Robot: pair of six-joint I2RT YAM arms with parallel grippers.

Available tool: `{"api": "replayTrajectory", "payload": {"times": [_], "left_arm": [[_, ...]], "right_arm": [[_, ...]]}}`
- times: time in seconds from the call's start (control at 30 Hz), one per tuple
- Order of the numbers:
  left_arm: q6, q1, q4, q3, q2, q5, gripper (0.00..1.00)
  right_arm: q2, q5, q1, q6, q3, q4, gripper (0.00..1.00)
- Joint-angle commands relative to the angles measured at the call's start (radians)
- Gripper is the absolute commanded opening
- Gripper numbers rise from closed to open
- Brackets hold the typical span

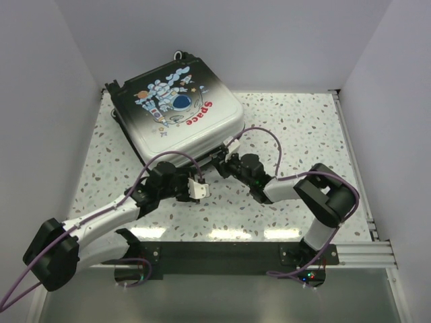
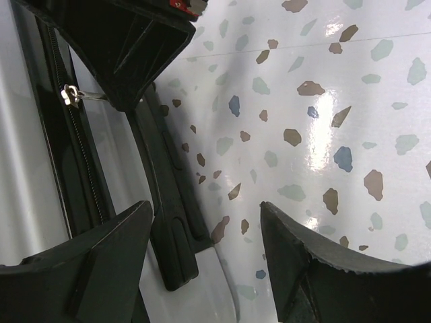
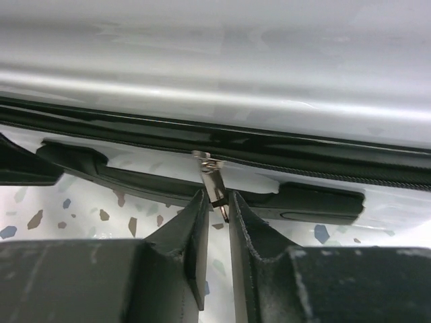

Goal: Pack the luggage

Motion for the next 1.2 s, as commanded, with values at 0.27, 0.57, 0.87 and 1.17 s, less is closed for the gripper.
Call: {"api": "replayTrajectory", "payload": {"times": [0.27, 0.57, 0.87, 1.17], "left_arm": [[0.001, -0.008, 0.034, 0.026, 0.021, -0.003, 0.72], [-0.003, -0.011, 0.037, 0.04, 0.04, -0.007, 0.72], [-0.012, -0.011, 0.074, 0.043, 0.045, -0.032, 0.72], [-0.038, -0.019, 0.253, 0.006, 0.054, -0.044, 0.7]], "right_arm": [[-0.011, 0.047, 0.005, -0.038, 0.015, 0.14, 0.25], [0.009, 0.051, 0.005, -0.049, 0.04, 0.137, 0.33], [0.032, 0.049, 0.005, -0.084, 0.02, 0.165, 0.05], [-0.029, 0.002, -0.012, -0.073, -0.014, 0.125, 0.0]]}}
